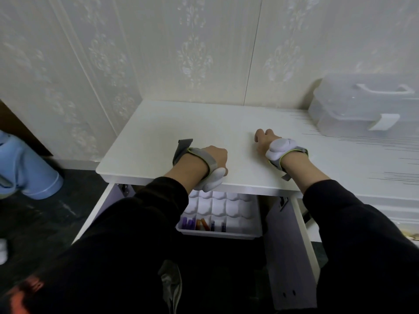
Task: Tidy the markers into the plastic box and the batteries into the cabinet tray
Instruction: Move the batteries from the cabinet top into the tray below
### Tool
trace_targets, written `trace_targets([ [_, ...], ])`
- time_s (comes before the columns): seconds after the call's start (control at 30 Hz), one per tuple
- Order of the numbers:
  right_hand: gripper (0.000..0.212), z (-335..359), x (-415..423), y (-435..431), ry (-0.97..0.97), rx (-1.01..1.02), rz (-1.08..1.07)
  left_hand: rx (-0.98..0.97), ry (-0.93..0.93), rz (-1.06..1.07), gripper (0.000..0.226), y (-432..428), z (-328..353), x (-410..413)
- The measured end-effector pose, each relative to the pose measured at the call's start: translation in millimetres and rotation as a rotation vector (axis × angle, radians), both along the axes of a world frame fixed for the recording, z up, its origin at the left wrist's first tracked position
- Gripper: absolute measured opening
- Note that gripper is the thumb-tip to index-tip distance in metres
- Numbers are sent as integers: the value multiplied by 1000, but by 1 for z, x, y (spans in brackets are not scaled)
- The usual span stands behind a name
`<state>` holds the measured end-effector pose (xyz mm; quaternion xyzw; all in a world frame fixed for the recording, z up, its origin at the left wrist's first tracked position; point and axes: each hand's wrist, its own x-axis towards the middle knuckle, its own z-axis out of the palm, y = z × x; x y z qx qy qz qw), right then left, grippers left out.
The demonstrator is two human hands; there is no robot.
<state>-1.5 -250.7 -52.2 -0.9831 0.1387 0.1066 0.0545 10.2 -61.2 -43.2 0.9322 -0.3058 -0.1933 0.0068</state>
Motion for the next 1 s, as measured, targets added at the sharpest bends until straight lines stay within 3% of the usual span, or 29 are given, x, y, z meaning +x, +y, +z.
trace_targets([
  [0.23, 28, 7, -6, 5, -122, 380, -6, 22, 12, 11, 10, 0, 6, -2],
  [0.33, 10, 7, -23, 25, -186, 750, -91, 18, 6, 24, 12, 2, 11, -3],
  [0.53, 22, 15, -59, 61, 56, 1353, -216, 16, -11, 59, 31, 10, 15, -6],
  [0.83, 28, -19, -109, 102, 514, 1311, 2, 40, -23, 23, 13, 32, 18, -7],
  [1.0, 30, -83, -110, 115, 411, 1146, -207, 38, -2, 65, 8, 40, 18, -8],
])
